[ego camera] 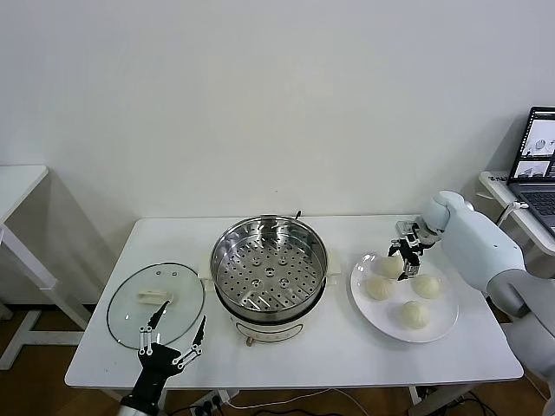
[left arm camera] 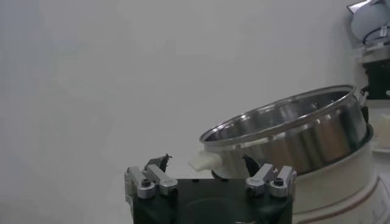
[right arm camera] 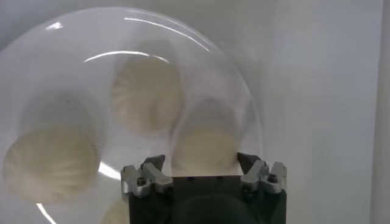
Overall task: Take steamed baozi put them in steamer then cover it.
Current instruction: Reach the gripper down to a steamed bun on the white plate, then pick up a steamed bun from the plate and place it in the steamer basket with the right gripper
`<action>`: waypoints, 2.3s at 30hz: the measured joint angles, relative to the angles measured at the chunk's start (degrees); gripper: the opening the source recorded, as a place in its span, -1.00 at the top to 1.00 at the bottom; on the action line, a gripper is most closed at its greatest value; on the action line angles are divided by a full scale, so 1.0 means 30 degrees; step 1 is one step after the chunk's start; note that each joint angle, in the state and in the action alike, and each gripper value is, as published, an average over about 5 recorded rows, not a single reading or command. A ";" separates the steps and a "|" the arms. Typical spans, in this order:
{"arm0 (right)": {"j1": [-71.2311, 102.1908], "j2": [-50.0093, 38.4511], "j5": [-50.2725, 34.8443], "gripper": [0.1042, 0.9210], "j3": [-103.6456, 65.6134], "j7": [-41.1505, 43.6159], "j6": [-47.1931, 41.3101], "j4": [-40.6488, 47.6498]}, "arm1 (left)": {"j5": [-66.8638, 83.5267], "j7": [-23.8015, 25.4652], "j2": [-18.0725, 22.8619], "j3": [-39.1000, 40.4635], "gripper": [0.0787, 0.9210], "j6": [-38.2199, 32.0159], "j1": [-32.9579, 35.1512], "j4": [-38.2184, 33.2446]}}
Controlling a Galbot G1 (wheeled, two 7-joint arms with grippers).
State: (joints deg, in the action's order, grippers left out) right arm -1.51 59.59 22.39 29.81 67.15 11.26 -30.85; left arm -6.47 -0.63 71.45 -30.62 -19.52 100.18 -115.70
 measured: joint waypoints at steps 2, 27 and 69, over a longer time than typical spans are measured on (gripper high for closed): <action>-0.0097 -0.0057 -0.0031 -0.46 0.0100 0.0008 0.0060 -0.0099 | 0.0008 -0.0013 -0.0012 -0.0009 -0.77 0.0007 -0.0005 -0.0027; -0.7198 -0.0603 -0.4142 -0.38 0.5950 0.1349 0.6680 -0.9123 | 0.0008 -0.0119 0.0280 -0.0162 -0.77 -0.0289 0.0180 -0.0405; -0.5475 0.6443 0.1994 -0.47 0.8178 -0.0214 1.1508 -0.8728 | 0.0865 -0.0531 0.0311 -0.0596 -0.77 -0.0984 0.0000 -0.0187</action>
State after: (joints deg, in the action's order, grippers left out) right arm -17.94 78.92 28.37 54.34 66.51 45.79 -57.04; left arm -3.87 -2.23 72.39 -32.41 -22.47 100.18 -116.26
